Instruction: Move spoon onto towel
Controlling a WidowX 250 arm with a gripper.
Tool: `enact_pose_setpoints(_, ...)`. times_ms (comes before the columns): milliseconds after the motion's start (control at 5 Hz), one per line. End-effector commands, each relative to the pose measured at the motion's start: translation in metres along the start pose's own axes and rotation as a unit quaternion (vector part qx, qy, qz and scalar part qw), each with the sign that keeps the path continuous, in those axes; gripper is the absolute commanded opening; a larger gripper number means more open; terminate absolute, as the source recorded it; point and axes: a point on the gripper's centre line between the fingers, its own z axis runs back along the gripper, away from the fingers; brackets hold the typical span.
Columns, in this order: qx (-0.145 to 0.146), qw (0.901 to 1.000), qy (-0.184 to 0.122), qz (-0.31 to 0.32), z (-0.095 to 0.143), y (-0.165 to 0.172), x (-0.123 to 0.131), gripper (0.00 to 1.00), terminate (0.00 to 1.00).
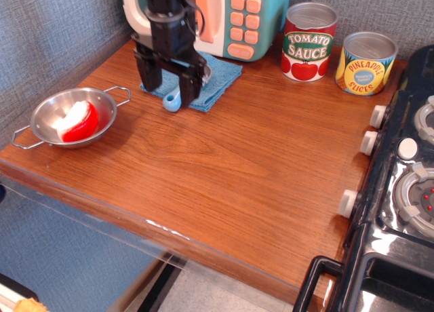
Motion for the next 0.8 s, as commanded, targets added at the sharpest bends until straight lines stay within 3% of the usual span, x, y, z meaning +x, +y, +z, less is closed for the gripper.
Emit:
enact_pose_setpoints(0,0.013,0.9964,-0.07,-0.047,0.069,-0.035,-0.085,1.0,0.0)
enact_pose_setpoints(400,-0.036,0.9959,-0.083,-0.01,0.071,-0.047,-0.093,1.0,0.0)
enact_pose_setpoints(600,-0.031,0.998,-0.053,0.012,0.067,-0.055,-0.092,1.0,0.0)
